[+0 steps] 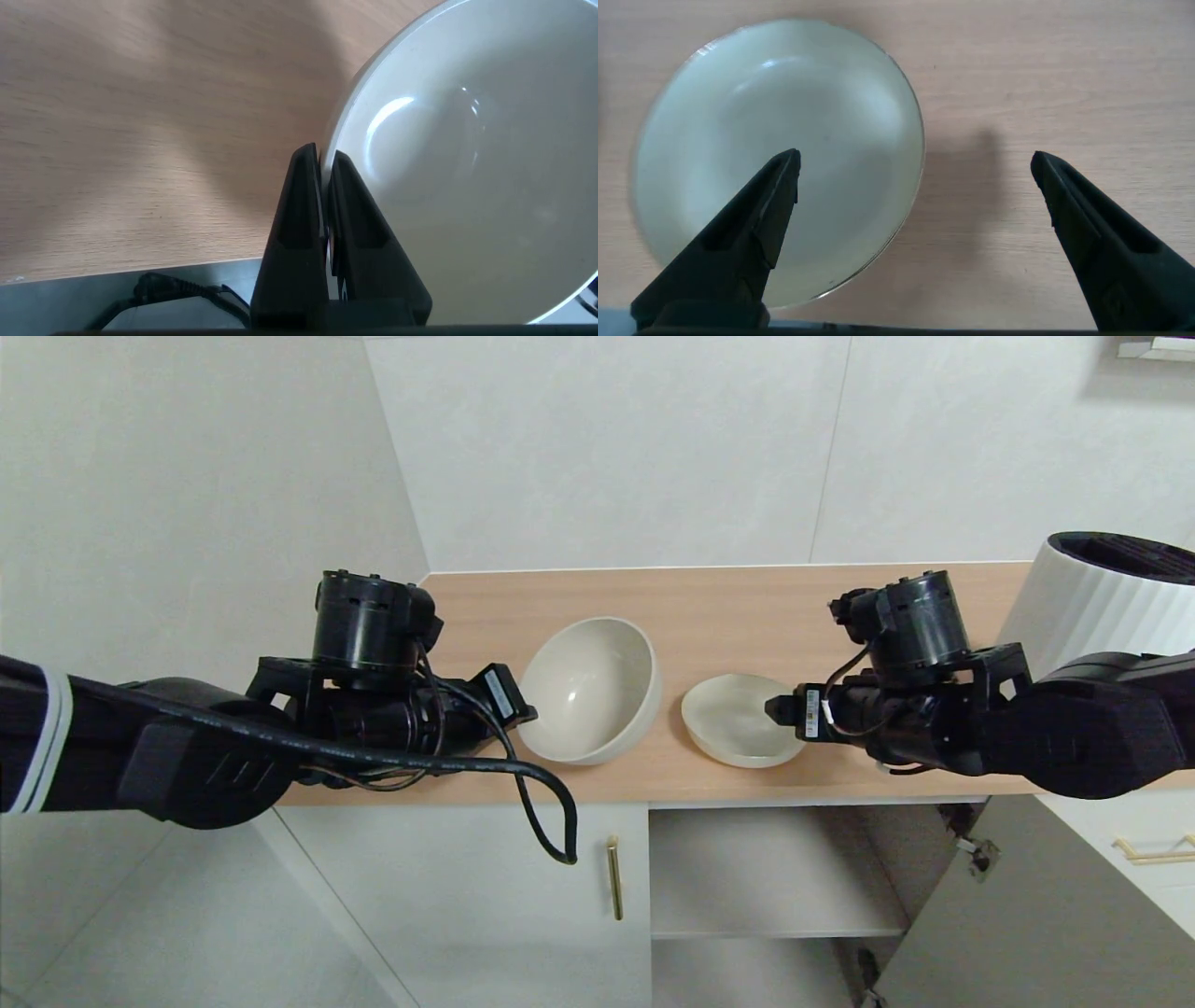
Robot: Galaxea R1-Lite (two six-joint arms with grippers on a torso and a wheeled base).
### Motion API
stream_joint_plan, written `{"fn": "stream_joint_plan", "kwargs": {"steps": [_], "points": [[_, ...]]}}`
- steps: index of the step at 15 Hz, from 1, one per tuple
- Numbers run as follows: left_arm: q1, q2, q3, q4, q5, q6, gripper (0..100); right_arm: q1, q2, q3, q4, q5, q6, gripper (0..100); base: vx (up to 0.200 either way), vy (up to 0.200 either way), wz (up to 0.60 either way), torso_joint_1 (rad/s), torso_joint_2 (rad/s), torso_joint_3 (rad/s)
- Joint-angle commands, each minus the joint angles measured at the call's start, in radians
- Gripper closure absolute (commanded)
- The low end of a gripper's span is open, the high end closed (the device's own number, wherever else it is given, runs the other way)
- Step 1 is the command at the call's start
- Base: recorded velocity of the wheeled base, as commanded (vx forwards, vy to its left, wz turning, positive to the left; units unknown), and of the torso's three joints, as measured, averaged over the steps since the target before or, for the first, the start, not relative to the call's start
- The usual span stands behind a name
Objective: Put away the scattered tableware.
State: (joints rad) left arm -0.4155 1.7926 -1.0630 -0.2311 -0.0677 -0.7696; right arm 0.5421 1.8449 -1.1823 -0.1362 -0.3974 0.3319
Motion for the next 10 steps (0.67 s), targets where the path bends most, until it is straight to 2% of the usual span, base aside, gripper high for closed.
{"fn": "stream_joint_plan", "kwargs": {"steps": [1,9,10], "points": [[0.000,-0.002,0.000,-0.001,0.000,0.000,100,-0.007,0.022,0.000,0.000,0.000,-0.001,0,0.000,0.000,0.00,0.000,0.00,0.000],[0.000,-0.002,0.000,-0.001,0.000,-0.002,100,-0.010,0.053,-0.005,0.000,0.000,-0.001,0,0.000,0.000,0.00,0.000,0.00,0.000],[0.000,-0.002,0.000,-0.001,0.000,-0.002,100,-0.010,0.053,-0.005,0.000,0.000,-0.001,100,0.000,0.000,0.00,0.000,0.00,0.000]]}}
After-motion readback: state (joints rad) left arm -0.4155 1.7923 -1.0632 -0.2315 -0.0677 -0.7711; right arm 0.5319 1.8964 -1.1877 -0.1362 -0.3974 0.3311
